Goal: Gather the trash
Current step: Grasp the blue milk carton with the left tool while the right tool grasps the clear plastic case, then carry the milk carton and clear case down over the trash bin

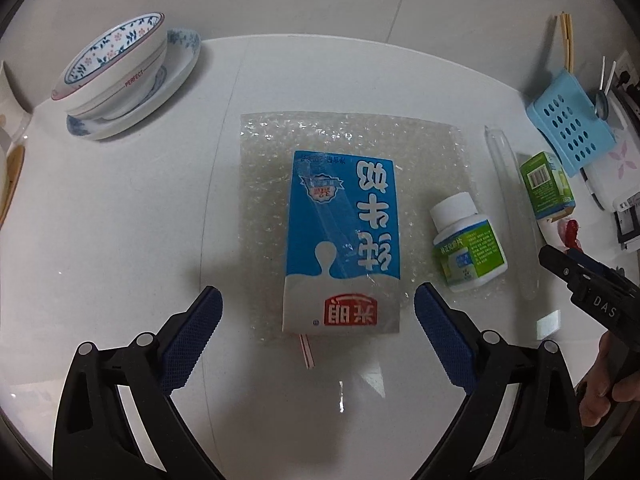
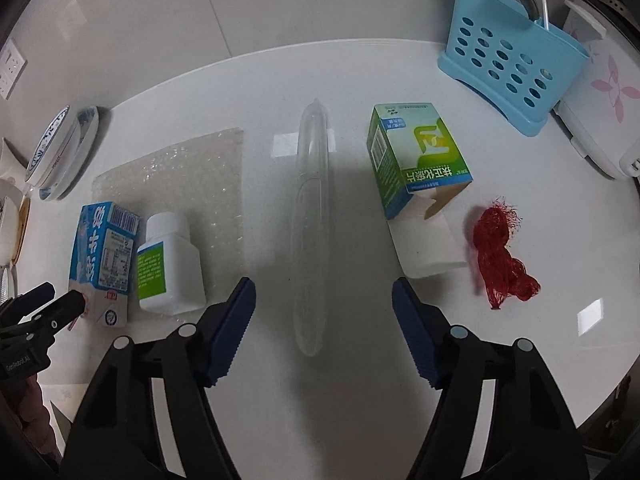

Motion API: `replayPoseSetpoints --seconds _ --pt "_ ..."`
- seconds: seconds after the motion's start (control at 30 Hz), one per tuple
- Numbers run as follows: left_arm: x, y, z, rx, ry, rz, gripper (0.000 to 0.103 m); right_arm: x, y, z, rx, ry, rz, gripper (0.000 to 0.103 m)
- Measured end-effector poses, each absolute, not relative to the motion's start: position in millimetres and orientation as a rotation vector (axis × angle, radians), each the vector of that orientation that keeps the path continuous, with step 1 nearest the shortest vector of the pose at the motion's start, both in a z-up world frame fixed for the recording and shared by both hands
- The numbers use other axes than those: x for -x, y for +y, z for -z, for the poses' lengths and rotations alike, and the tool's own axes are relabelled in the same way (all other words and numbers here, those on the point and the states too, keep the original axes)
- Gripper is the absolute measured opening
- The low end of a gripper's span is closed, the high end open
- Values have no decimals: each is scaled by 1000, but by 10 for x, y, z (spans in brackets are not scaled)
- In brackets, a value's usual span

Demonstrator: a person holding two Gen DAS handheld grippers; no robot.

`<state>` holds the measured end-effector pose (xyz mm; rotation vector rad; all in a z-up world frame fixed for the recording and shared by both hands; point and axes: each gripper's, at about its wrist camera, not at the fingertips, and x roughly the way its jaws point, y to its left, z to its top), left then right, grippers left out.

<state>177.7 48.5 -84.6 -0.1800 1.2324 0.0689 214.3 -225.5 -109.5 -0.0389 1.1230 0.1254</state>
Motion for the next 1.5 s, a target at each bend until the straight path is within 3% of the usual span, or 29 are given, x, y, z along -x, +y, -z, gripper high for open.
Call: replayPoseSetpoints --seconds 0.43,0.53,0.67,0.73,1.5 --pt "-2046 477 1056 178 1283 -42 83 -2423 -2147 1326 8 1193 -97 45" --pt "-2085 473 1066 174 1291 -31 78 -2457 -2101 1356 26 1207 -102 40" --pt "-2123 434 1089 168 1302 -17 65 -2502 -2061 1401 22 1217 -103 39" --pt "-2126 406 1092 162 1300 -19 64 -2526 -2059 1427 10 1224 -104 25" --pt "-1575 413 475 164 1182 -44 62 -1939 -2263 812 -4 1041 -180 24"
